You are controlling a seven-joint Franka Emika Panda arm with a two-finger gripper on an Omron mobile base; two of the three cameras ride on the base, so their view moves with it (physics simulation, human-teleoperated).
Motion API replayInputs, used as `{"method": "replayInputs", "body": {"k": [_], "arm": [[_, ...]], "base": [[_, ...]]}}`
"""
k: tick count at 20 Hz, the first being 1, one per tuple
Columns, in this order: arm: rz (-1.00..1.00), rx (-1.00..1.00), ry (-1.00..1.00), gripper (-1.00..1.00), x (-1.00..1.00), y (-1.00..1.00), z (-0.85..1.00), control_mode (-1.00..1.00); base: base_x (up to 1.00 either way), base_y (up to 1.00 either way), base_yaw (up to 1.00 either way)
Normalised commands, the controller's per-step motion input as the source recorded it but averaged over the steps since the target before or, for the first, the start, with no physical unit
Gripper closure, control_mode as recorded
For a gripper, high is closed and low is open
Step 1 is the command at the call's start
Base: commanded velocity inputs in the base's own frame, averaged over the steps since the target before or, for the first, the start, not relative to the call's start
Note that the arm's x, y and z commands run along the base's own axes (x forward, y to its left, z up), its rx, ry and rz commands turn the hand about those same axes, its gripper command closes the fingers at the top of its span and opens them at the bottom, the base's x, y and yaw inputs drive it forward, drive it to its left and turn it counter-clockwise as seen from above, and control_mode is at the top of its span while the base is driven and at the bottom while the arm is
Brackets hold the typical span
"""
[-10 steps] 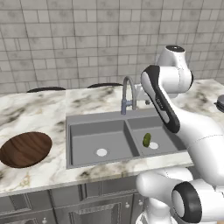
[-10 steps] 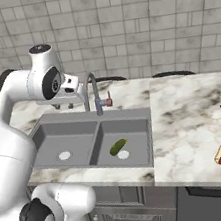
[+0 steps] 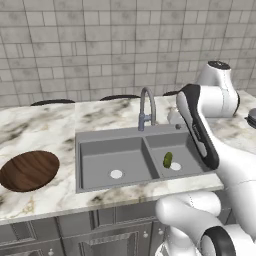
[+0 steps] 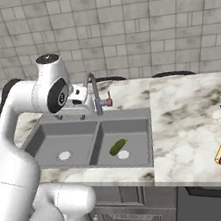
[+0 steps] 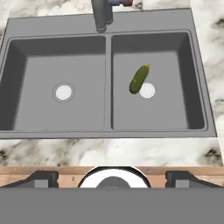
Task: Pick the cucumber from the sink and place it in the bowl. Then pick the bowl and place it in the microwave. Then close the microwave door and press the start button.
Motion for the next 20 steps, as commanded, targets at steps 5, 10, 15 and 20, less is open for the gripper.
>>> {"method": "replayInputs", "body": {"k": [5, 10, 15, 20], "arm": [[-0.02, 0.07, 0.0, -1.0, 0.01, -0.69, -0.94, -1.0], [0.0, 0.04, 0.01, -1.0, 0.53, -0.37, -1.0, -1.0], [-0.03, 0.05, 0.06, -1.0, 0.92, -0.14, -0.82, -1.0], [-0.07, 0.15, 0.03, -1.0, 0.88, -0.12, -0.67, -1.0]], "base": [[0.0, 0.0, 0.0], [0.0, 0.0, 0.0], [0.0, 0.0, 0.0], [0.0, 0.0, 0.0]]}}
